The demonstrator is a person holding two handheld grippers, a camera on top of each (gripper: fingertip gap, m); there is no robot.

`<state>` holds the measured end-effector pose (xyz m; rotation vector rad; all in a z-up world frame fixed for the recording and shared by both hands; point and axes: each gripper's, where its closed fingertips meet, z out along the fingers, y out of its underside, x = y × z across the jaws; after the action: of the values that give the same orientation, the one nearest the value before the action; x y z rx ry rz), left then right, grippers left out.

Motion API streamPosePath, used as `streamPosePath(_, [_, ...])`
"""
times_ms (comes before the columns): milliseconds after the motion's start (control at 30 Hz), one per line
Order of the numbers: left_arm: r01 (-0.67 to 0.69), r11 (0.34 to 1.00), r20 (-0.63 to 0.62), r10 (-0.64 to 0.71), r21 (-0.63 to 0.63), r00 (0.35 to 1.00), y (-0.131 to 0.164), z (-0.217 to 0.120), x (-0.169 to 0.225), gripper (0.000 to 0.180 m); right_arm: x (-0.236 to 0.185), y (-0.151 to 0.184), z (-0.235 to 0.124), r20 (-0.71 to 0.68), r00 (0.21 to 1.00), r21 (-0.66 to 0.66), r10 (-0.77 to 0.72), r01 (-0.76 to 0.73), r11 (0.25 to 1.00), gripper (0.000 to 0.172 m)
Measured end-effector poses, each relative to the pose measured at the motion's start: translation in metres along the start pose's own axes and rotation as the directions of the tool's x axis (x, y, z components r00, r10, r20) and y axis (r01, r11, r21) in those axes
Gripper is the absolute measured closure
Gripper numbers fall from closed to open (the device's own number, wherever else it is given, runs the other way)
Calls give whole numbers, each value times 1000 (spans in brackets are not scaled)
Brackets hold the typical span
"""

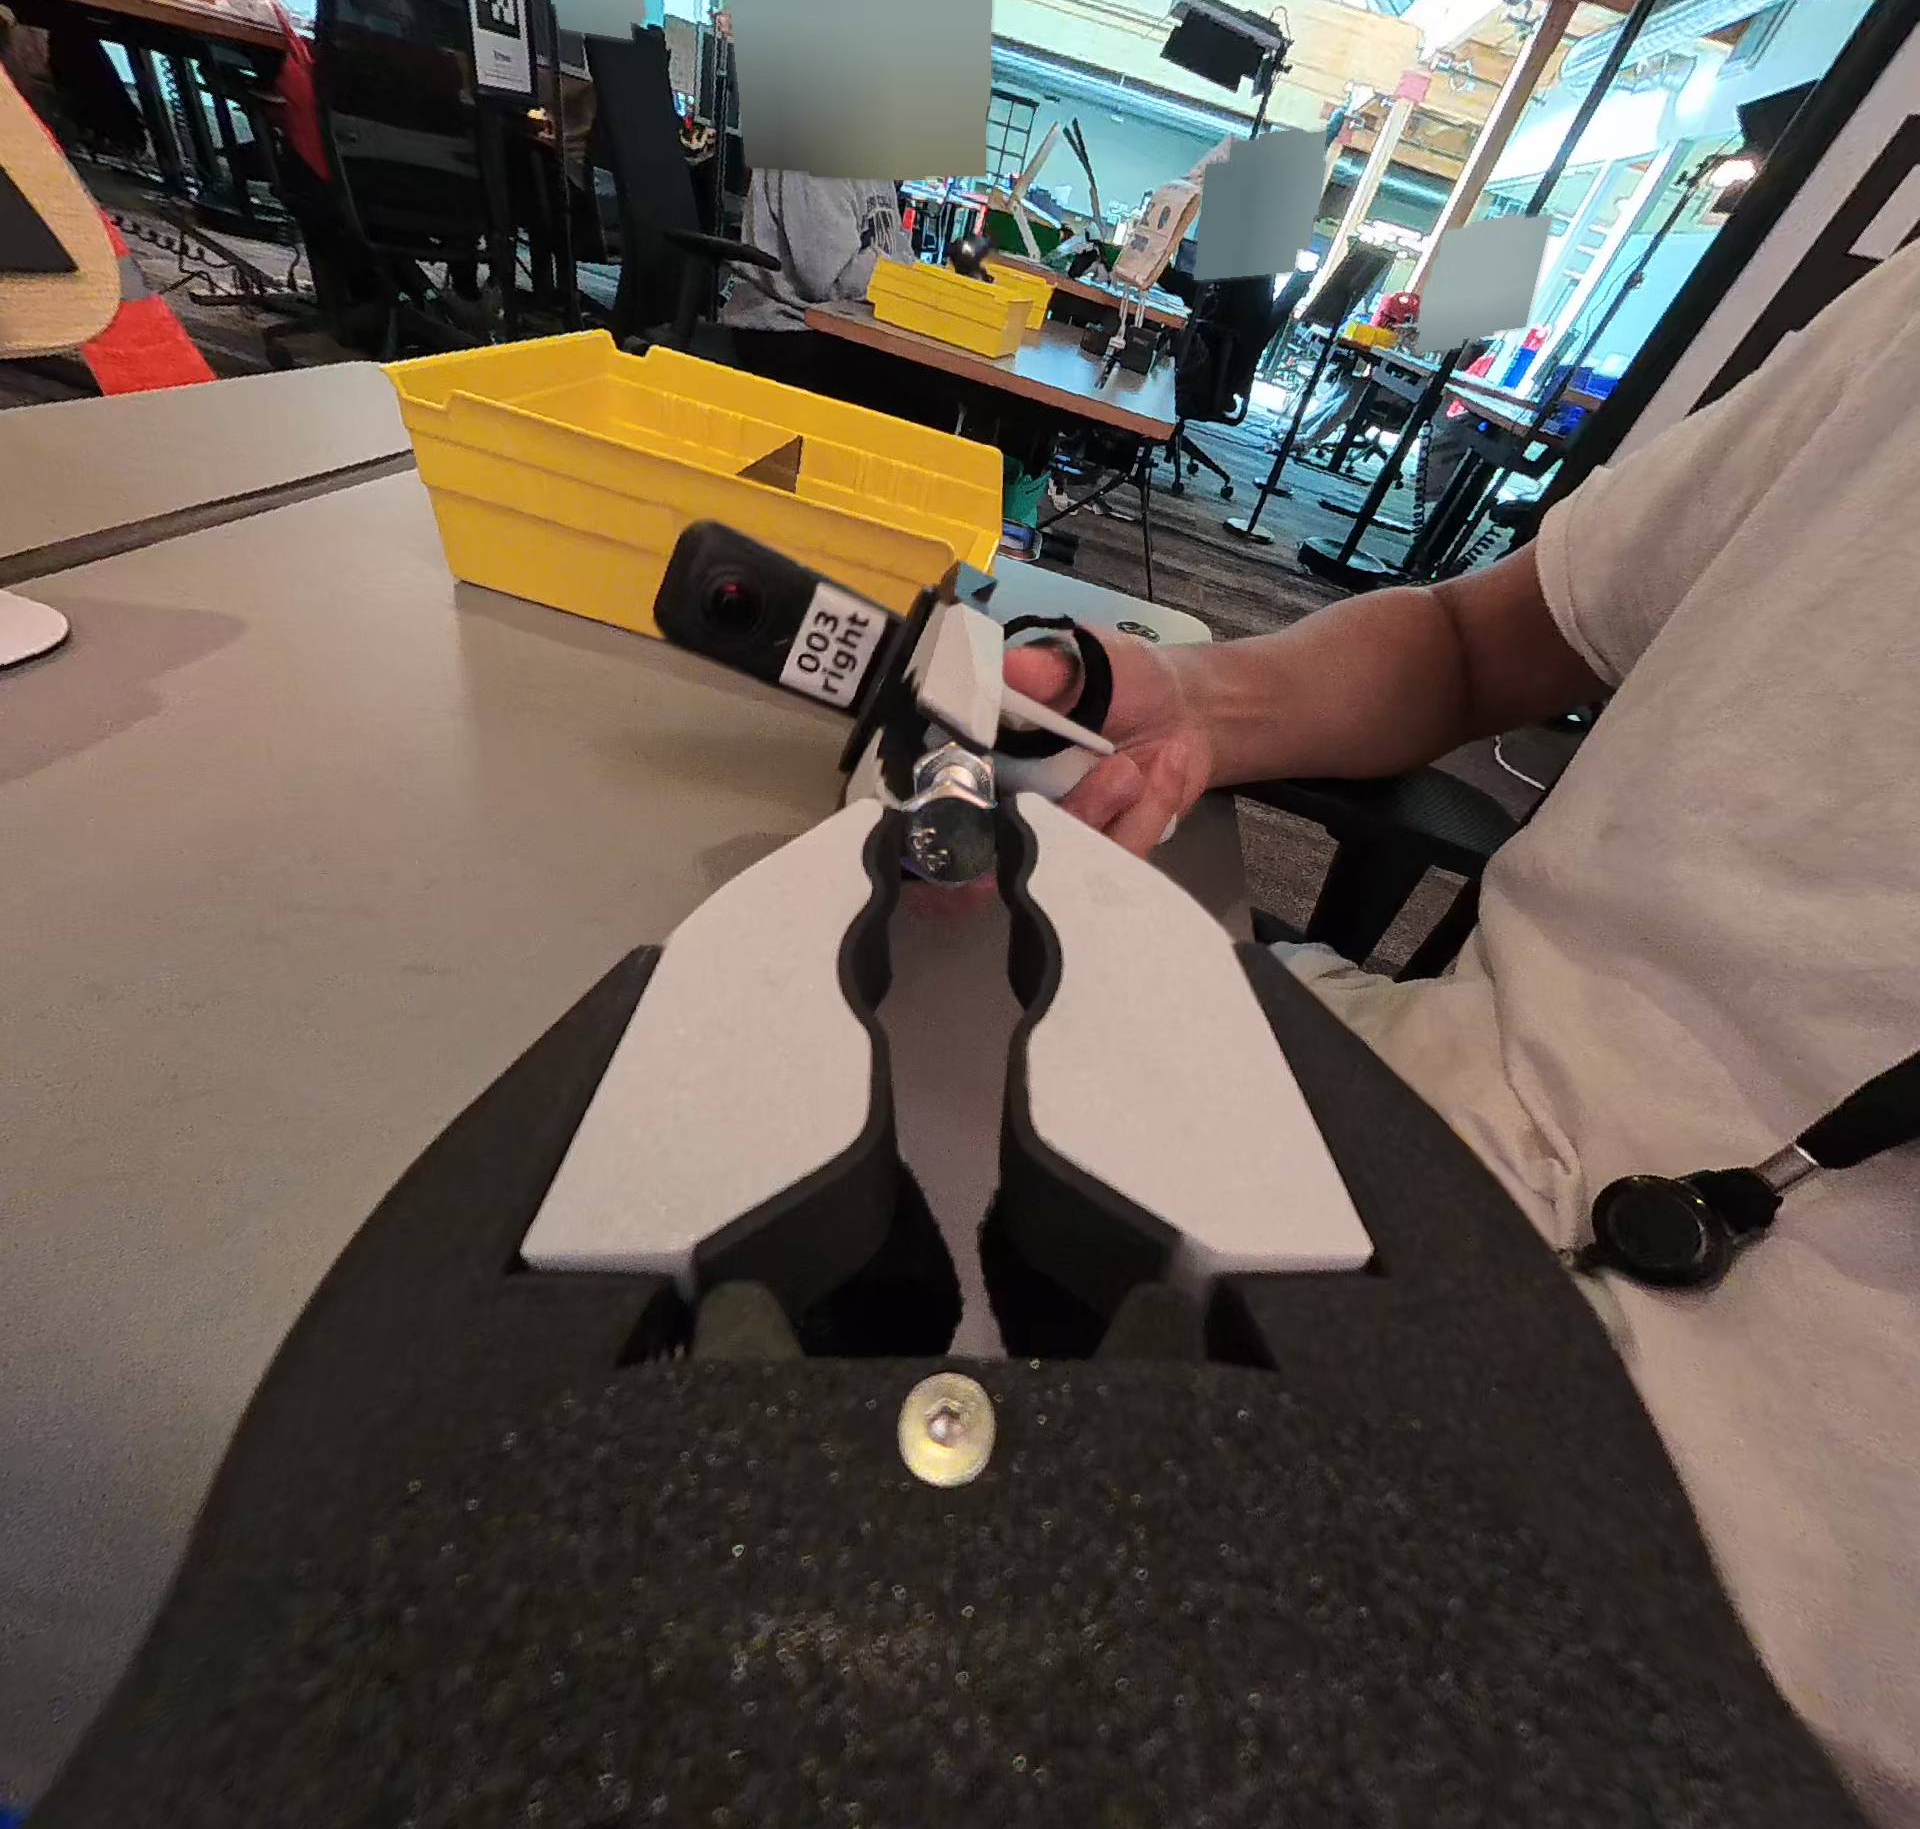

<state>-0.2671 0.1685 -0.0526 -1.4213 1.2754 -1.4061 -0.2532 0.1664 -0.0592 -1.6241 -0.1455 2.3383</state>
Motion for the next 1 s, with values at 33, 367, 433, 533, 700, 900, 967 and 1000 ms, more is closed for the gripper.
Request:
streamPosePath(33, [-4,1000,6,4,-6,1000,1,0,-1,163,1,0,-1,-27,999,-6,-33,33,999,155])
streamPosePath(367, [231,955,-133,-209,186,969,-26,-24,-9,164,-26,-1,-2,-281,175,-408,-944,868,283,155])
streamPosePath(433, [262,942,-144,-235,211,961,-29,-29,-13,164,-28,1,-2,-254,-3,-496,-967,859,128,155])
streamPosePath(533, [232,956,-96,-218,180,971,-24,-25,-15,163,-20,-5,-12,-189,-332,-672,-924,730,-125,155])
streamPosePath(700, [175,980,66,-182,92,981,-7,-13,-27,163,-4,-15,-34,54,-665,-861,-745,347,-372,154])
streamPosePath(900, [157,985,83,-162,68,983,-5,-6,-22,163,-58,-54,-62,-61,-657,-917,-751,334,-218,154])
streamPosePath(967, [136,990,101,-140,49,985,-3,-4,-21,163,-92,-87,-107,-176,-606,-957,-775,289,-9,154])
streamPosePath(1000, [128,991,108,-131,41,985,-1,-4,-21,164,-106,-98,-135,-243,-554,-961,-796,249,120,154])
